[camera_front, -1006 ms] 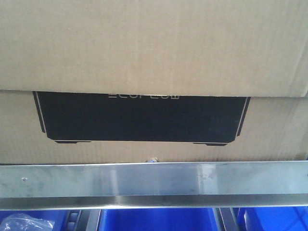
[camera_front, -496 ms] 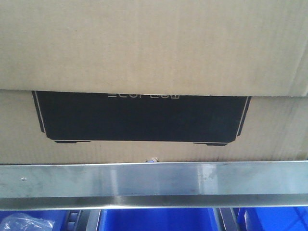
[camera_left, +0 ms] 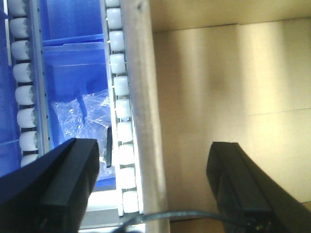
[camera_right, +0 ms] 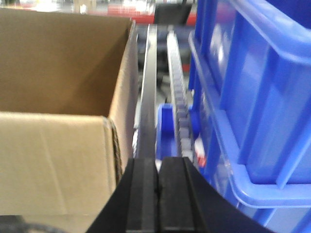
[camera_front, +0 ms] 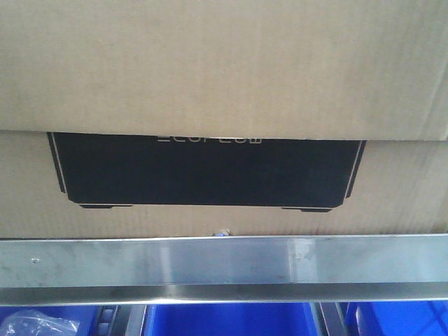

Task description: Grab box from left shelf to table start

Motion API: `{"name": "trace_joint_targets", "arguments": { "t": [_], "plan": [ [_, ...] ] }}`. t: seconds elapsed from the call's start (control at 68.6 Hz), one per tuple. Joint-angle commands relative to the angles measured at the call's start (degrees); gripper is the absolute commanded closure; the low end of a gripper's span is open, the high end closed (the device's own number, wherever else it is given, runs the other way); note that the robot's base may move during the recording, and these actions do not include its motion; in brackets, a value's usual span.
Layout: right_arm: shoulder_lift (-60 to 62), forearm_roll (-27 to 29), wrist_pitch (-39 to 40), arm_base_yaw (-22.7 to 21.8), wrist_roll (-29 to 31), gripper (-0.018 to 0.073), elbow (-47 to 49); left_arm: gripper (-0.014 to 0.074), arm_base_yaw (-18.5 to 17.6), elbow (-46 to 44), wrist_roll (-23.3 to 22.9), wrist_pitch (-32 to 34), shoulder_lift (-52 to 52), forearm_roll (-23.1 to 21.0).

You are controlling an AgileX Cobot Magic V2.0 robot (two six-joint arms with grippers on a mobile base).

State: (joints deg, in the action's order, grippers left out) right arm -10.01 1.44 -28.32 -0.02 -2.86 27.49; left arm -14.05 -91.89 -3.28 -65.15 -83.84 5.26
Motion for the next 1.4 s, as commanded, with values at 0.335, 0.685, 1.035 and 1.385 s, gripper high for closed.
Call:
{"name": "trace_joint_targets", "arguments": {
  "t": [0.335,0.685,1.035,1.385],
  "plan": [
    [-24.21,16.31,-14.20,-0.17,14.16,-0.0043,22.64,0.0215,-0.40,-1.97,-0.69,2.00,1.85,0.82],
    [-46.51,15.28,-22.17,-0.17,14.11,-0.0043,41.38,0.0215,-0.40,-1.97,-0.69,2.00,1.85,0.82],
    [-62.23,10.74,-25.27,-0.17,14.05,-0.0043,52.26,0.0216,-0.40,-1.97,-0.69,2.11,1.85,0.82],
    [-71.90,10.74,-25.02,0.59,14.00,-0.0043,57.19,0.0216,-0.40,-1.97,-0.69,1.89,0.96,-0.45]
  ]
}}
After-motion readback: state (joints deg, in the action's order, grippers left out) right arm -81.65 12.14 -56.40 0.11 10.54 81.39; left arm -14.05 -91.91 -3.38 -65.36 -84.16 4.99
